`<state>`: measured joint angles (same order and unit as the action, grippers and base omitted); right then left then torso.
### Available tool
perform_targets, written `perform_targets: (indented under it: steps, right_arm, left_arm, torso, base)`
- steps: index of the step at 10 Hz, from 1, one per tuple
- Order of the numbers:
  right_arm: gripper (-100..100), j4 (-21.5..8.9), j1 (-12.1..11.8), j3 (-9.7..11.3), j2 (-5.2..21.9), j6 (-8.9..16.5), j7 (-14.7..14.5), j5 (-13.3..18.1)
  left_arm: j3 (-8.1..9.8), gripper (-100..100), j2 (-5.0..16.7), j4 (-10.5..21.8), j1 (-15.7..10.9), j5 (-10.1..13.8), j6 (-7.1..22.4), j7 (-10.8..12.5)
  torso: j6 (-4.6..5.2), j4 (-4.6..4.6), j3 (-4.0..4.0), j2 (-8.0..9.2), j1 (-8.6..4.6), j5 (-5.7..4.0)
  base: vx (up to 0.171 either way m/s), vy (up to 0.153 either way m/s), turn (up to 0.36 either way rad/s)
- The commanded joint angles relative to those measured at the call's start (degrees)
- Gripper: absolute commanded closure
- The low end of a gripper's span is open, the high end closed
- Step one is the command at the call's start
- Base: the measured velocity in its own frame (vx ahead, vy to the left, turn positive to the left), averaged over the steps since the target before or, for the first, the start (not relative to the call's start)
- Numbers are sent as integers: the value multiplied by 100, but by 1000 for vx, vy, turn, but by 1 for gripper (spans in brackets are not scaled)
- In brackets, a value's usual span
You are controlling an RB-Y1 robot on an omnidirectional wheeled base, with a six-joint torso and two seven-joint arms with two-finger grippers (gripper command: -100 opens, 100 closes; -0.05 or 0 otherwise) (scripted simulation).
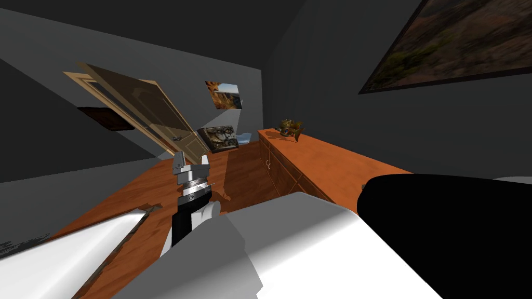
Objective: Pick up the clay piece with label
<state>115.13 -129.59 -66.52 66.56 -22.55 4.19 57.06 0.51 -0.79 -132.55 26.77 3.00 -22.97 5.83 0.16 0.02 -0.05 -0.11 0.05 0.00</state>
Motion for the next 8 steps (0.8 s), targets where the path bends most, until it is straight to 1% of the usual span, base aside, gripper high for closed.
perform_targets:
  steps: [1,4,5,6,8]
  right_arm:
    - [100,0,0,0,0,0,0,0]
    - [100,0,-1,2,-1,-3,3,-1]
    - [0,0,-1,2,-1,-3,3,-2]
    - [100,57,-78,-185,-137,-151,15,-55]
    - [100,110,-161,-371,-262,-295,38,-108]
  left_arm:
    - [0,0,0,0,0,0,0,0]
    - [0,0,0,0,0,0,0,0]
    - [0,0,0,0,0,0,0,0]
    - [0,0,0,0,0,0,0,0]
    - [0,0,0,0,-1,0,0,0]
  torso:
    - [0,0,0,0,0,0]
    - [-2,1,2,2,-3,-1]
    - [-2,1,2,3,-2,-1]
    - [-2,1,2,3,-2,-1]
    - [-3,4,9,15,9,4]
  base:
    - [0,0,0]
    - [0,0,0]
    - [0,0,0]
    - [-24,9,27]
    - [-39,11,19]
